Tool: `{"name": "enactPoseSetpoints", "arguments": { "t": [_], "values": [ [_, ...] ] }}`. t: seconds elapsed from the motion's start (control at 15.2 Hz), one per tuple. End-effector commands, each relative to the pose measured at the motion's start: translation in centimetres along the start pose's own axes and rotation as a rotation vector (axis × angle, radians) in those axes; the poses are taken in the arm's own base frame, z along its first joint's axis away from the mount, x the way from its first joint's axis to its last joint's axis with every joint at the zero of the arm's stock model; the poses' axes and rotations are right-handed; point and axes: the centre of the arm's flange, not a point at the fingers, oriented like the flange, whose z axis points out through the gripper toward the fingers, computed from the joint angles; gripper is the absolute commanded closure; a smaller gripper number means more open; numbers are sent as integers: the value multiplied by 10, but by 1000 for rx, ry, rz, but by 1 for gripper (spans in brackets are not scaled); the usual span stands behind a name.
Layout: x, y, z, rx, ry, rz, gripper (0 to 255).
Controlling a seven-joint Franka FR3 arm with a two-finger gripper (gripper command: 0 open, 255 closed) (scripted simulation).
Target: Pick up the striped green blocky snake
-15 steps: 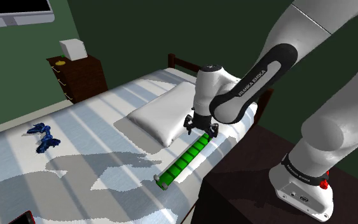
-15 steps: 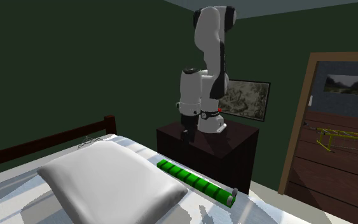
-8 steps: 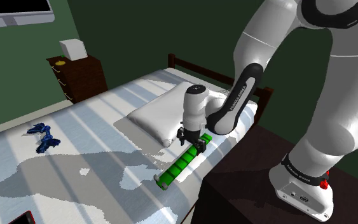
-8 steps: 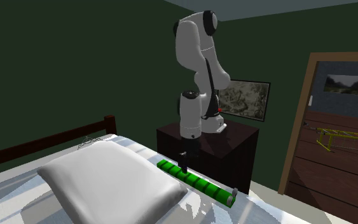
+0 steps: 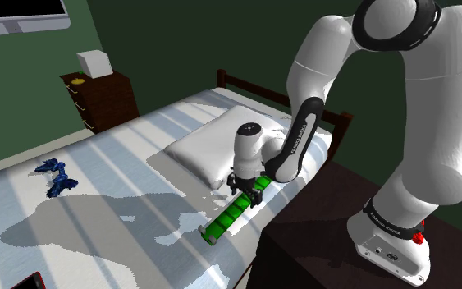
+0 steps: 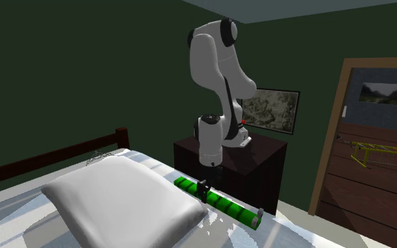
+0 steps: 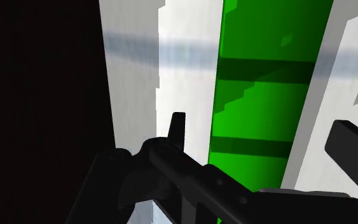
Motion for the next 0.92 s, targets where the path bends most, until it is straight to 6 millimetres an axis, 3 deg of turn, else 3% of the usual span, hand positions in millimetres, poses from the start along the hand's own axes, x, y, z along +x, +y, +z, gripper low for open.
{"name": "enactPoseSetpoints", "arguments": {
  "t": [0.0,0.07,0.13,0.73,0.86],
  "values": [
    [1,0,5,0,0,0,0],
    [1,0,5,0,0,0,0],
    [1,0,5,0,0,0,255],
    [1,0,5,0,0,0,255],
    [1,1,-5,0,0,0,255]
  ]
}}
